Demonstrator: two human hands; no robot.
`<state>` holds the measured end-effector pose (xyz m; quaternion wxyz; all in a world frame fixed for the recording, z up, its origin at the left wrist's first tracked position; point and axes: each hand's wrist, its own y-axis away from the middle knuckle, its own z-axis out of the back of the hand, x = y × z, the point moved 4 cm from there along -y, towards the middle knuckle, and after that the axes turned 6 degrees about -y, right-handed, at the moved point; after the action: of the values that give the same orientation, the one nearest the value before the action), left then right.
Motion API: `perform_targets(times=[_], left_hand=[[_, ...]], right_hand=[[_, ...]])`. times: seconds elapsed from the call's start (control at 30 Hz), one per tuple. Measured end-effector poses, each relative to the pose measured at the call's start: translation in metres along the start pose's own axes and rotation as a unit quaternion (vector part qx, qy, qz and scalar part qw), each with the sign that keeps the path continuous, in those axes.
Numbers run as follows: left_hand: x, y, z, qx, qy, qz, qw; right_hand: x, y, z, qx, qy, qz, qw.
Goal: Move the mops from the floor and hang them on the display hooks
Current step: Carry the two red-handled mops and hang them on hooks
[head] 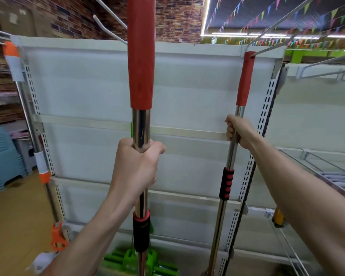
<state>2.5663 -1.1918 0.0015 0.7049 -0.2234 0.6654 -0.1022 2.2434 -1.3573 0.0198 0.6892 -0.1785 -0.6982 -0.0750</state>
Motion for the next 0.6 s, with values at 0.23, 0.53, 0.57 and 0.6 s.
perform_targets(times=[0.23,0.53,0.57,0.6], left_hand=[[0.001,-0.006,0.004,-0.010,0.006,-0.003,1.000],[0.006,0.009,0.023,0.017,0.008,-0.005,1.000],[0.005,0.012,0.025,0.018,0.007,-0.005,1.000],[0.005,0.014,0.027,0.018,0.003,-0.004,1.000]], right_hand=[[0.022,0.055,0.002,-0.097,0.305,0.194,0.927],[0.074,0.226,-0.085,0.115,0.159,0.252,0.948],[0.079,0.245,-0.097,0.153,0.136,0.263,0.943],[0.084,0.263,-0.108,0.188,0.114,0.272,0.937]])
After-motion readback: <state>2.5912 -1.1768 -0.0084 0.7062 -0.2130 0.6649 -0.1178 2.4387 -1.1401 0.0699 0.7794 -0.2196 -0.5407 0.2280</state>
